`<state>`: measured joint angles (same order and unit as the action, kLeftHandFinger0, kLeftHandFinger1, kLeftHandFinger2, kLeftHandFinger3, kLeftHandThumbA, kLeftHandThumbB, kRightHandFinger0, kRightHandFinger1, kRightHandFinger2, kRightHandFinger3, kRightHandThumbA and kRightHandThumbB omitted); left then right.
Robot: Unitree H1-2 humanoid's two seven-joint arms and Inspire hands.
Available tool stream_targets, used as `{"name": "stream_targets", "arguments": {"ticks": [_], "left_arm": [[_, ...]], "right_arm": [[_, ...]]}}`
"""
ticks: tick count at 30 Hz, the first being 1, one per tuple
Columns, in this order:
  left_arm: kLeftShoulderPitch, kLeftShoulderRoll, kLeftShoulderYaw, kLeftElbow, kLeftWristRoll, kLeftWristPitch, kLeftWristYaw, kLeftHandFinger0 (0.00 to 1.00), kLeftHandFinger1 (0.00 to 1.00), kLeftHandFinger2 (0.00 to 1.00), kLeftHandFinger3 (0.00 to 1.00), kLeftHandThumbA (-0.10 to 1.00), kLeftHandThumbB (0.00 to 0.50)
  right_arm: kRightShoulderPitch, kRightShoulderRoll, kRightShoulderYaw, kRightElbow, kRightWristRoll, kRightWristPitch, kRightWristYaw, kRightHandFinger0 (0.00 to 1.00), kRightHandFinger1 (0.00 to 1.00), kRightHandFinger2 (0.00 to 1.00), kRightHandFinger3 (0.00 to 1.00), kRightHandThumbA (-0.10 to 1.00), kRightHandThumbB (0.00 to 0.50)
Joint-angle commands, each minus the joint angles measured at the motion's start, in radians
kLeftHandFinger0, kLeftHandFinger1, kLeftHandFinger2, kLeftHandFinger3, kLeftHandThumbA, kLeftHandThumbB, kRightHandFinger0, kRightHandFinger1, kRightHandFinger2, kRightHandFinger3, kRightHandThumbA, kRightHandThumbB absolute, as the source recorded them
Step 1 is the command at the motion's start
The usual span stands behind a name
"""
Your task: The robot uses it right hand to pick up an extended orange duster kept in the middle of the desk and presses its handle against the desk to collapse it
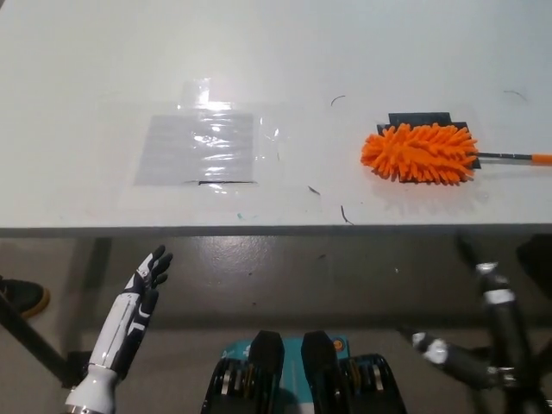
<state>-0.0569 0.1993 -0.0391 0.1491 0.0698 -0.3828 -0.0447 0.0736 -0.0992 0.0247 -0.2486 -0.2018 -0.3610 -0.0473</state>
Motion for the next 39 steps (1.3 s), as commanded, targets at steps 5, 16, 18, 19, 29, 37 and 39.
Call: {"name": "stream_targets", "arguments": {"ticks": [5,16,18,19,29,37,39], "left_arm": [[-0.008,0.000,0.002,-0.003,-0.005,-0.085,-0.007,1.00,1.00,1.00,1.00,1.00,0.212],[-0.008,0.003,0.004,-0.005,-0.010,-0.078,-0.009,1.00,1.00,1.00,1.00,1.00,0.189],[-0.009,0.001,0.006,0.001,-0.013,-0.082,-0.007,1.00,1.00,1.00,1.00,1.00,0.184],[-0.008,0.001,0.006,0.000,-0.013,-0.080,-0.007,1.00,1.00,1.00,1.00,1.00,0.186],[-0.001,-0.002,0.001,-0.007,-0.010,-0.066,-0.010,1.00,1.00,1.00,1.00,1.00,0.200],[0.020,-0.008,0.001,-0.006,-0.019,-0.077,-0.011,1.00,1.00,1.00,1.00,1.00,0.180],[0.024,-0.009,0.003,-0.005,-0.019,-0.083,-0.009,1.00,1.00,1.00,1.00,1.00,0.177]], "right_arm": [[-0.226,-0.112,-0.097,-0.194,-0.075,0.153,0.060,1.00,1.00,1.00,1.00,1.00,0.296],[-0.634,-0.387,-0.007,-0.050,-0.143,0.561,0.351,1.00,1.00,1.00,1.00,1.00,0.326],[-0.709,-0.420,0.039,0.012,-0.169,0.610,0.407,1.00,1.00,1.00,1.00,1.00,0.283],[-0.747,-0.436,0.064,0.059,-0.187,0.606,0.428,1.00,1.00,1.00,1.00,1.00,0.275],[-1.042,-0.487,0.288,0.497,-0.226,0.621,0.589,1.00,1.00,1.00,1.00,1.00,0.328],[-1.172,-0.444,0.410,0.780,-0.264,0.577,0.583,1.00,1.00,1.00,1.00,1.00,0.364],[-1.214,-0.418,0.443,0.884,-0.287,0.559,0.575,1.00,1.00,1.00,1.00,1.00,0.360]]}}
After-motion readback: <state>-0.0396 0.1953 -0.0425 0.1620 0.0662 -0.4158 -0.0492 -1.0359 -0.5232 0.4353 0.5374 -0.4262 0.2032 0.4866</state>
